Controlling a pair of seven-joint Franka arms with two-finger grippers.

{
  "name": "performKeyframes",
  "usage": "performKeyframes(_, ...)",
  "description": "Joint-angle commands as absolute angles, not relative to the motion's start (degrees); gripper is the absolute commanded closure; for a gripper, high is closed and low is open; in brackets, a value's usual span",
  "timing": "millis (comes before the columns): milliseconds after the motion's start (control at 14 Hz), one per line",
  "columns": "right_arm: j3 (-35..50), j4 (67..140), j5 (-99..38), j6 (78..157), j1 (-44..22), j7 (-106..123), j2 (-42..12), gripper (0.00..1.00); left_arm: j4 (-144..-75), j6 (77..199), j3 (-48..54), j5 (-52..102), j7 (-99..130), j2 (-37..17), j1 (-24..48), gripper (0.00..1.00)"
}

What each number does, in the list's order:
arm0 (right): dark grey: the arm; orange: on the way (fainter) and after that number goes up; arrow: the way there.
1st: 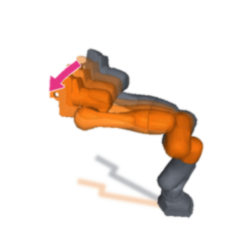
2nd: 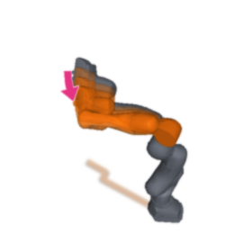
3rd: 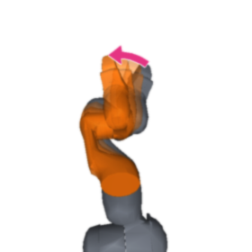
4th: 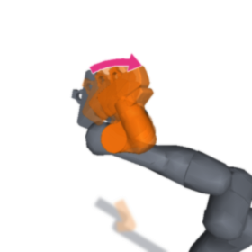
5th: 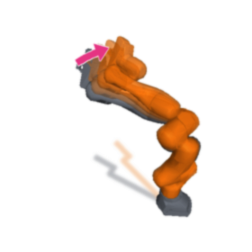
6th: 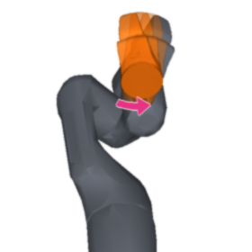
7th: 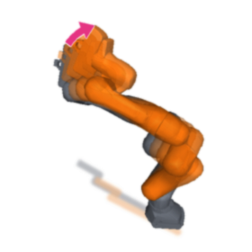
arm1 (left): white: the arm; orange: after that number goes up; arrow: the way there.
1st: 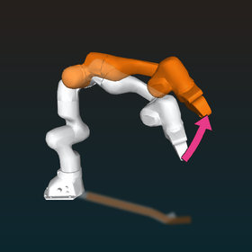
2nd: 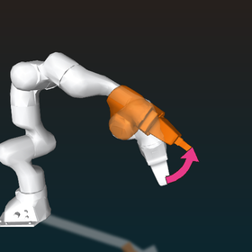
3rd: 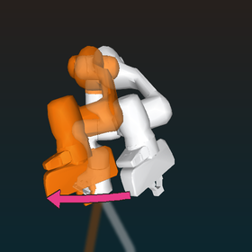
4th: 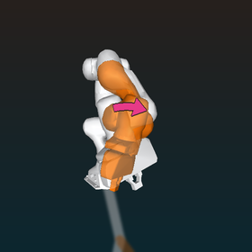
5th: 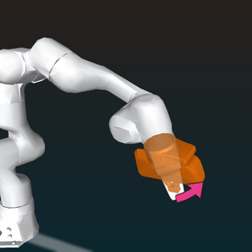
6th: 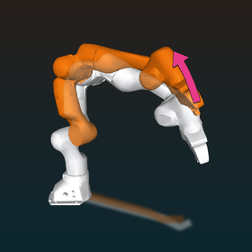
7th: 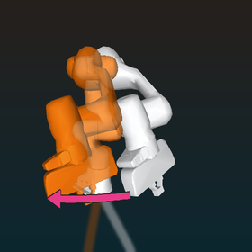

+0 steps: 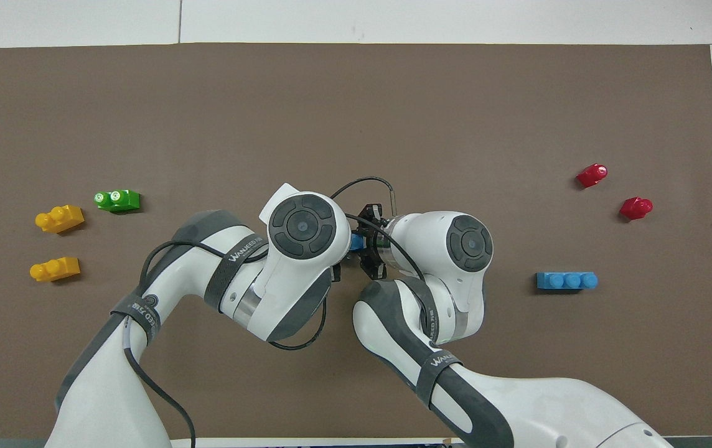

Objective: Remove green block with left arm and hold with right

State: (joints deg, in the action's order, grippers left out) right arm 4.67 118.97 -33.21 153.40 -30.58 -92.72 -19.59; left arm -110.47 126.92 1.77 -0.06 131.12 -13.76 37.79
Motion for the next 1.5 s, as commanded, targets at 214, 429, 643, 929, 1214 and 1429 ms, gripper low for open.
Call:
performKeyframes(214, 4.39, 118.57, -35.24, 154.43, -30.67, -90.70, -19.95, 1.00, -111.27, 120.24, 1.84, 0.26, 123.76, -6.78, 32.89, 1.00)
performKeyframes(429, 4.05, 115.15, -34.46, 148.83, -28.40, -89.83, -18.99, 1.00, -111.27, 115.07, 1.67, 2.20, 113.76, -4.23, 32.08, 1.00)
performKeyframes(643, 3.96, 111.90, -34.37, 141.89, -22.61, -84.39, -16.18, 1.00, -111.80, 108.57, 1.49, 2.20, 101.21, -2.29, 28.06, 1.00)
performKeyframes(929, 3.96, 108.99, -34.28, 129.31, -11.28, -72.52, -13.89, 1.00, -112.06, 104.24, 1.49, 2.20, 83.45, -0.70, 19.27, 1.00)
performKeyframes(1214, 3.78, 109.07, -34.37, 122.00, 0.41, -65.58, -13.27, 1.00, -114.25, 104.23, 1.49, 2.20, 63.78, 0.26, 9.52, 1.00)
performKeyframes(1429, 3.78, 112.58, -34.37, 121.91, 6.75, -62.94, -12.22, 1.00, -115.84, 104.24, 1.49, 2.20, 43.31, 0.88, 2.84, 1.00)
